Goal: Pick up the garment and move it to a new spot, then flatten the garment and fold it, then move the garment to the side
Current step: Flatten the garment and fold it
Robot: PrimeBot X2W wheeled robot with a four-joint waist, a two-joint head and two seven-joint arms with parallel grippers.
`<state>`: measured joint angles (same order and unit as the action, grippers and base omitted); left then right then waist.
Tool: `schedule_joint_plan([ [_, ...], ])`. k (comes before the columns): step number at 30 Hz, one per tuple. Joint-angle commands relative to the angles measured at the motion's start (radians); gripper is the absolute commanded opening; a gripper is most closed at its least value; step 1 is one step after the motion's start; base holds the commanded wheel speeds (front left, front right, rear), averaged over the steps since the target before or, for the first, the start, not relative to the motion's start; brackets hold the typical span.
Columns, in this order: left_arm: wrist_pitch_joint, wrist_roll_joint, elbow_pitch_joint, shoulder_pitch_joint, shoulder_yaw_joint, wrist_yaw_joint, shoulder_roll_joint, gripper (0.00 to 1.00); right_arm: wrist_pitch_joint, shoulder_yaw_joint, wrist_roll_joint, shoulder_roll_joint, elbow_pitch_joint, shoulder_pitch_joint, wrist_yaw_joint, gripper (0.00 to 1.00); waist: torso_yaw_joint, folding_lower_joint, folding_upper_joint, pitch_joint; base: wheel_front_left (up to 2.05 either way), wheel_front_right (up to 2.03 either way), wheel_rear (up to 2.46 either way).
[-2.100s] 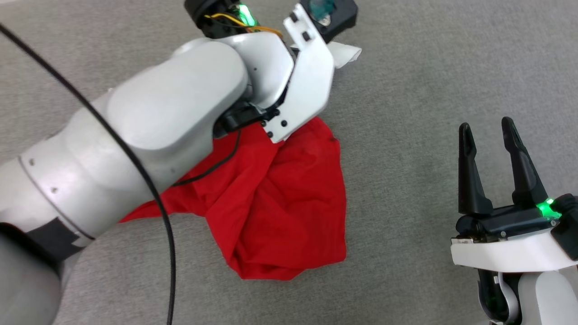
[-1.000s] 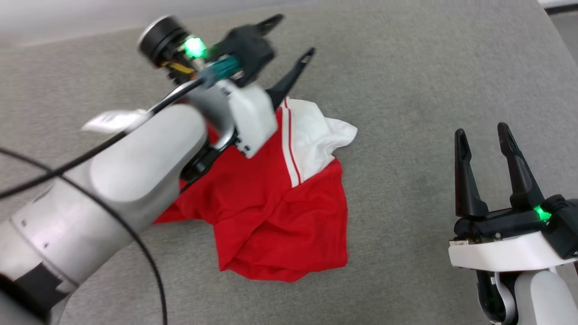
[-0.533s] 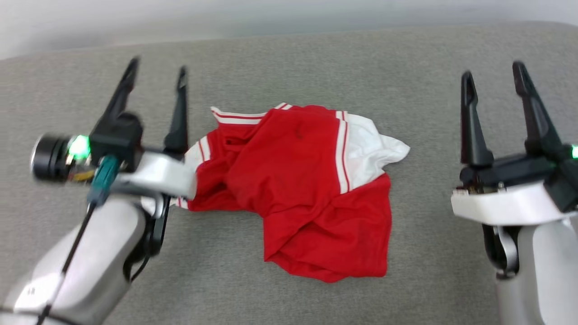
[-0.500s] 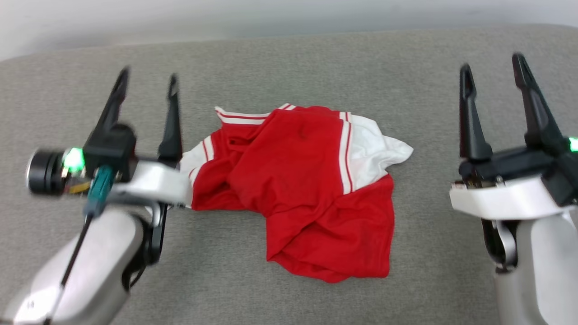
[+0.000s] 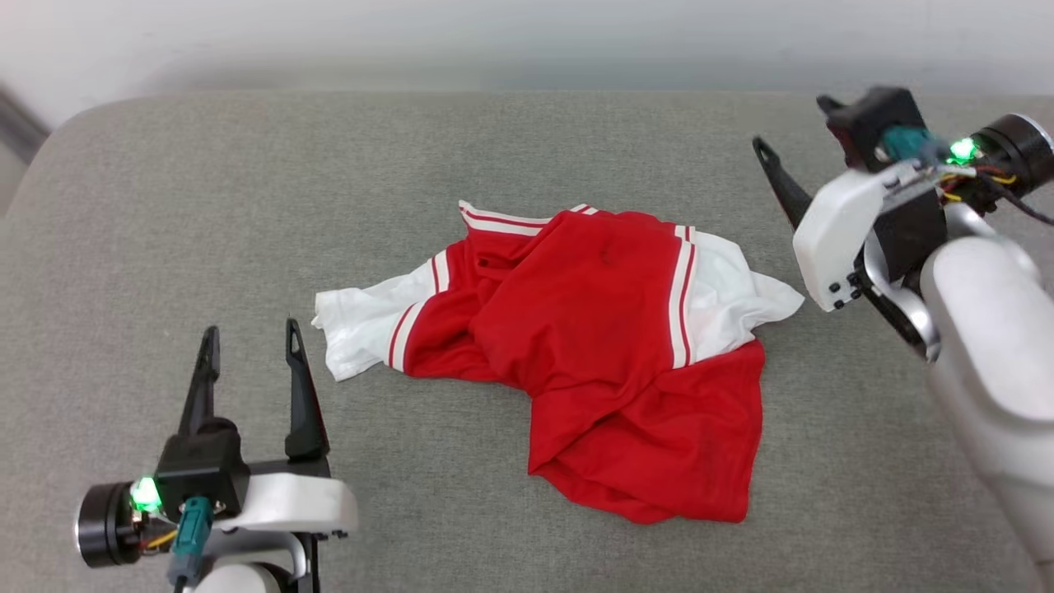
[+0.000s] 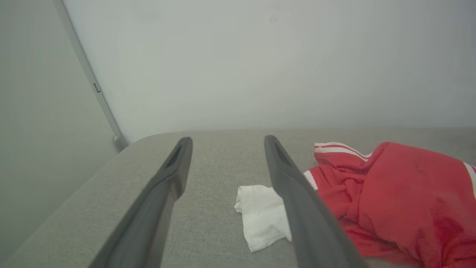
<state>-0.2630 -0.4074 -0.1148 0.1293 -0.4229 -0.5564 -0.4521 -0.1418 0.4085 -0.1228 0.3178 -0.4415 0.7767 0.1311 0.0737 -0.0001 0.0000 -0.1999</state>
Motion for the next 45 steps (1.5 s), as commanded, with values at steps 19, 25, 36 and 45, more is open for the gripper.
schedule_joint_plan([
  [19, -0.002, 0.183, 0.048, 0.005, 0.136, 0.223, 0.24, 1.0, -0.743, 0.452, -0.704, 0.245, -0.239, 0.232, -0.001, 1.0, 0.134, 0.0001, 0.0, -0.126, 0.0, 0.0, 0.0],
  [25, -0.002, 0.226, 0.053, 0.003, 0.17, 0.26, 0.287, 1.0, -0.73, 0.54, -0.738, 0.229, -0.302, 0.119, 0.0, 1.0, 0.144, 0.0001, 0.0, -0.151, 0.0, 0.0, 0.0],
  [36, -0.002, 0.267, 0.066, -0.034, 0.234, 0.304, 0.318, 1.0, -0.489, 0.589, -0.78, 0.273, -0.201, 0.196, -0.001, 0.0, 0.087, 0.0001, 0.0, -0.098, 0.0, 0.0, 0.0],
  [45, -0.002, 0.282, 0.055, -0.089, 0.281, 0.325, 0.322, 1.0, -0.341, 0.6, -0.832, 0.476, -0.026, 0.194, -0.001, 0.0, 0.02, 0.0001, 0.0, -0.048, 0.0, 0.0, 0.0],
])
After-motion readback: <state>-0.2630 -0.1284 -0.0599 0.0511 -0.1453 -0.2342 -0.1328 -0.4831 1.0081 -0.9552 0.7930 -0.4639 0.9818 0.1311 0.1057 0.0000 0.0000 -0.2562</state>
